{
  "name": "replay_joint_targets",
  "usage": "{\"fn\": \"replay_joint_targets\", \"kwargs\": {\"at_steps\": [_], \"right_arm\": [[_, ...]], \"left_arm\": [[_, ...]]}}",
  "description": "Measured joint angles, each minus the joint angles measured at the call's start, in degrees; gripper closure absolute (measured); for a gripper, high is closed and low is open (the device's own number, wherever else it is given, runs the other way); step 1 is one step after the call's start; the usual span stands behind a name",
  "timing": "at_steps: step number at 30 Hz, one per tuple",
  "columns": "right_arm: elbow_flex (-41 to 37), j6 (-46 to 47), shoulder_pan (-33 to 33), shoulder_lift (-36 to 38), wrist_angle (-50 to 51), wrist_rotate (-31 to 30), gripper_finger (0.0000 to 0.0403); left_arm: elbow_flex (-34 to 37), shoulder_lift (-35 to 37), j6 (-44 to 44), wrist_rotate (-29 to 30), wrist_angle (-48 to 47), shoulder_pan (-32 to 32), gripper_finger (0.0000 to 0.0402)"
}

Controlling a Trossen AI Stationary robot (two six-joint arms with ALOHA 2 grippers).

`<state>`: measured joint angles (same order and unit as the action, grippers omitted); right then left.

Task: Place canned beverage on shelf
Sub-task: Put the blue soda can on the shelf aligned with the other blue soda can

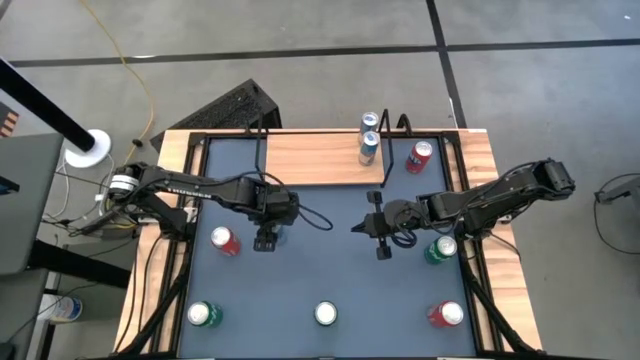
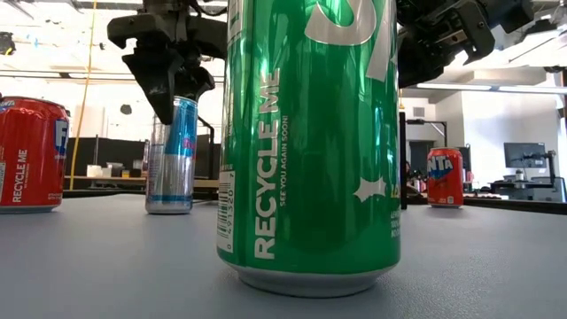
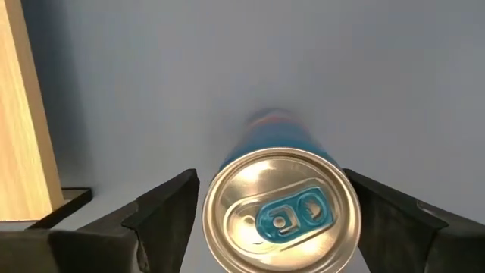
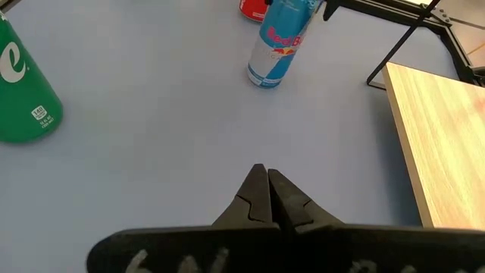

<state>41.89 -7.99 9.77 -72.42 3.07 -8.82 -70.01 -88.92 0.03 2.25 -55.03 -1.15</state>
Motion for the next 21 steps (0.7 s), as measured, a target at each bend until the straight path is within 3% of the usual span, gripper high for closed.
{"fn": "replay_joint_targets", "kwargs": {"at_steps": [10, 15, 18, 21], "right_arm": [[0.0, -0.1, 0.0, 0.0, 0.0, 0.0, 0.0403], [0.0, -0.1, 0.0, 0.0, 0.0, 0.0, 0.0403], [0.0, -0.1, 0.0, 0.0, 0.0, 0.0, 0.0403], [0.0, -0.1, 0.0, 0.0, 0.0, 0.0, 0.0403]], "left_arm": [[-7.4, 0.0, -1.9, -0.9, -7.6, 0.5, 0.0097], [-13.2, 0.0, -5.8, 3.8, -13.5, 0.5, 0.0097], [-15.7, 0.0, -12.2, 5.6, -16.3, 0.6, 0.0097], [-17.1, 0.0, -26.2, 5.4, -17.4, 0.8, 0.0097]]}}
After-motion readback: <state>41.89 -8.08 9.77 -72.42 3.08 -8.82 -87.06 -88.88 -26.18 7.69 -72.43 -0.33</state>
